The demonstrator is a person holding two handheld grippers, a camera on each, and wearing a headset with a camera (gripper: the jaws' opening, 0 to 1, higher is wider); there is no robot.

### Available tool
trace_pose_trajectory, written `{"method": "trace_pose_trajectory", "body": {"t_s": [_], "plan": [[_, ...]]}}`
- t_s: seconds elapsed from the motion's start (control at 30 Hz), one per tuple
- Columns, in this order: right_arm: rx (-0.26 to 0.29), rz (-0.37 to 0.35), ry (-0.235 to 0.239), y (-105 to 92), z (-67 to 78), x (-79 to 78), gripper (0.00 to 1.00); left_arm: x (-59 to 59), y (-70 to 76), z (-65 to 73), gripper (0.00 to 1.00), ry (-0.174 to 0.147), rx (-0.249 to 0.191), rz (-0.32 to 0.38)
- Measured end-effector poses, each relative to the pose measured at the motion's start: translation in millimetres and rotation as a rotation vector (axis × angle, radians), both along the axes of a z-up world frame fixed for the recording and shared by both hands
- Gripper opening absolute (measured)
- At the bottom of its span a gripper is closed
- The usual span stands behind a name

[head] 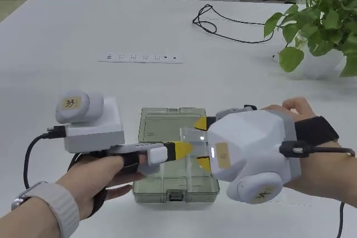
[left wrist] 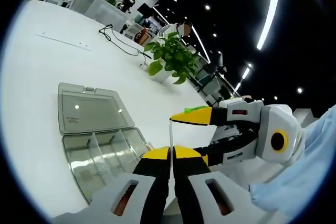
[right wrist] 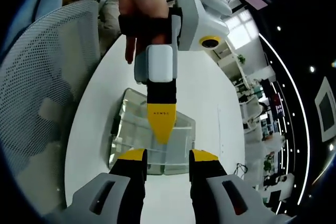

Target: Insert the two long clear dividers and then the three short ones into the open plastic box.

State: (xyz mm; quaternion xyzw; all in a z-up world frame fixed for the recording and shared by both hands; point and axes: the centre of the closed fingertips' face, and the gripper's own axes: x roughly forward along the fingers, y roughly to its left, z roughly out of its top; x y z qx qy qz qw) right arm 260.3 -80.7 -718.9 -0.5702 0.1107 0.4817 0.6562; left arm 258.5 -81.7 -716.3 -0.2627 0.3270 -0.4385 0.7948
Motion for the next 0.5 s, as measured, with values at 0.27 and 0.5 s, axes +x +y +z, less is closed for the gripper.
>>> {"method": "trace_pose_trajectory", "body": {"t_s": [0.27,0.5], "plan": [[0.016,0.04,0.039,3.9,3.5,-4.5,0.37,-0.4,2.7,-0.5,0.0,-0.013,-0.003,0.002],[0.133,-0.015,0.21,5.0,23.3,-4.8,0.43,-1.0,10.2,-1.1,0.0,-0.048,0.021,-0.045]]}}
